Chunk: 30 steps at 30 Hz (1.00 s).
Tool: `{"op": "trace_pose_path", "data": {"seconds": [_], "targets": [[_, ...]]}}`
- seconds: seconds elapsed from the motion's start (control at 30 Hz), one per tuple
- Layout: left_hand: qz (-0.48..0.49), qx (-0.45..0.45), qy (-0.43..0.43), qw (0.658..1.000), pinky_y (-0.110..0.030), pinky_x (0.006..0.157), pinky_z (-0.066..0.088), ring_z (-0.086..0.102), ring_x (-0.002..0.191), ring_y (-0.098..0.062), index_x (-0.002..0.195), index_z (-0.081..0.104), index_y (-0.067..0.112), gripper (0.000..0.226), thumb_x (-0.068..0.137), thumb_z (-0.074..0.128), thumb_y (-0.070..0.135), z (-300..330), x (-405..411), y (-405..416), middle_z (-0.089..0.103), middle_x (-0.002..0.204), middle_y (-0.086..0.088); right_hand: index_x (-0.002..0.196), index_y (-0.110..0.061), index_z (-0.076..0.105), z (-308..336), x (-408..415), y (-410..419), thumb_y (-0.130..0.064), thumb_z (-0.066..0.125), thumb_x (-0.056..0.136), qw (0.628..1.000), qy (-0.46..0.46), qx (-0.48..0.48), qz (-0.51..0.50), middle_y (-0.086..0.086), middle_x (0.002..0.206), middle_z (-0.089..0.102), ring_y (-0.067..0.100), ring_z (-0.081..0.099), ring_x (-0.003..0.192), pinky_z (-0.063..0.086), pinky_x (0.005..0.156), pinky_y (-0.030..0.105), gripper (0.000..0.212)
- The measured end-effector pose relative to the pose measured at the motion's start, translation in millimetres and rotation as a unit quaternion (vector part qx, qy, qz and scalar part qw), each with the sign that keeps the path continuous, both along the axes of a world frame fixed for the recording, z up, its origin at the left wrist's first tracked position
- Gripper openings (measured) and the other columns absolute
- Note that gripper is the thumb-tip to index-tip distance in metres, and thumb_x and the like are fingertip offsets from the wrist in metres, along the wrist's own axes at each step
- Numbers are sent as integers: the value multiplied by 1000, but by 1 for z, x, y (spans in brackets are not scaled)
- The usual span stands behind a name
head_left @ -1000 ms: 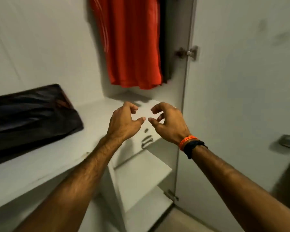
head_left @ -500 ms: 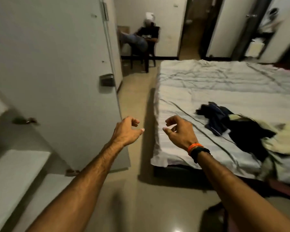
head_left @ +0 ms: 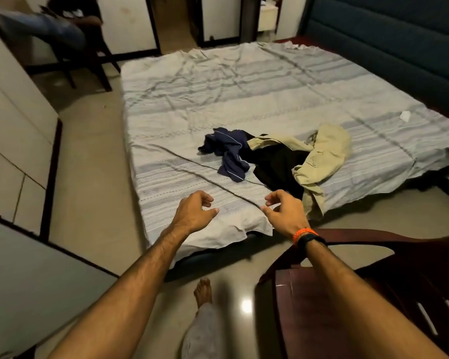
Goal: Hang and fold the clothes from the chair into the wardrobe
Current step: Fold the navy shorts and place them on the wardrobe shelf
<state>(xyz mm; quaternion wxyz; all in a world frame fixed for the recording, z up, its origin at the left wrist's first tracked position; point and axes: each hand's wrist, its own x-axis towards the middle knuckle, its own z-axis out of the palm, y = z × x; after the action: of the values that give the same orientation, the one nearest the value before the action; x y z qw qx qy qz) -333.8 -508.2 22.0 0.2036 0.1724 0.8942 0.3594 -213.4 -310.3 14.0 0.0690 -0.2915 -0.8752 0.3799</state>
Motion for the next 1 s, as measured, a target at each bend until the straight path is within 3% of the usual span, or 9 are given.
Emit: {"op": "trace_pose_path", "data": {"seconds": [0.2, 0.4, 0.77, 0.9, 1.0], "targets": [[-29, -3, -60, 998, -22, 89, 45, 61, 101, -10, 112, 61, 13, 30, 87, 74, 23, -53, -78, 93, 66, 108, 2, 107, -14, 62, -41, -66, 73, -23, 72, 87, 998, -53, -1, -39, -6, 92, 63, 12, 59, 72, 49, 76, 30, 24], [-20, -11, -117, 993, -39, 91, 54, 67, 95, -19, 106, 62, 15, 24, 86, 74, 22, -82, -168, 155, 69, 101, 1, 99, -23, 59, -67, -150, 123, -26, 72, 87, 994, -99, -17, -50, -12, 87, 63, 9, 60, 72, 55, 82, 36, 18], [54, -28, -161, 985, -46, 85, 58, 70, 90, -25, 98, 63, 13, 17, 85, 73, 18, -131, -306, 247, 72, 94, -6, 98, -20, 61, -124, -316, 216, -21, 71, 85, 988, -122, -91, 8, -8, 84, 67, 15, 65, 80, 56, 86, 40, 17], [97, -43, -183, 977, -45, 84, 59, 70, 91, -24, 98, 60, 16, 16, 87, 72, 19, -161, -358, 274, 70, 98, -5, 106, -20, 60, -155, -390, 245, -26, 73, 84, 983, -143, -115, 31, -7, 88, 67, 16, 65, 88, 54, 88, 39, 26], [132, -39, -204, 969, -47, 84, 58, 71, 89, -25, 98, 59, 17, 19, 85, 73, 20, -185, -388, 290, 71, 99, -8, 117, -17, 55, -180, -434, 261, -31, 75, 82, 983, -149, -92, 55, -1, 103, 66, 23, 64, 96, 53, 88, 41, 43]]}}
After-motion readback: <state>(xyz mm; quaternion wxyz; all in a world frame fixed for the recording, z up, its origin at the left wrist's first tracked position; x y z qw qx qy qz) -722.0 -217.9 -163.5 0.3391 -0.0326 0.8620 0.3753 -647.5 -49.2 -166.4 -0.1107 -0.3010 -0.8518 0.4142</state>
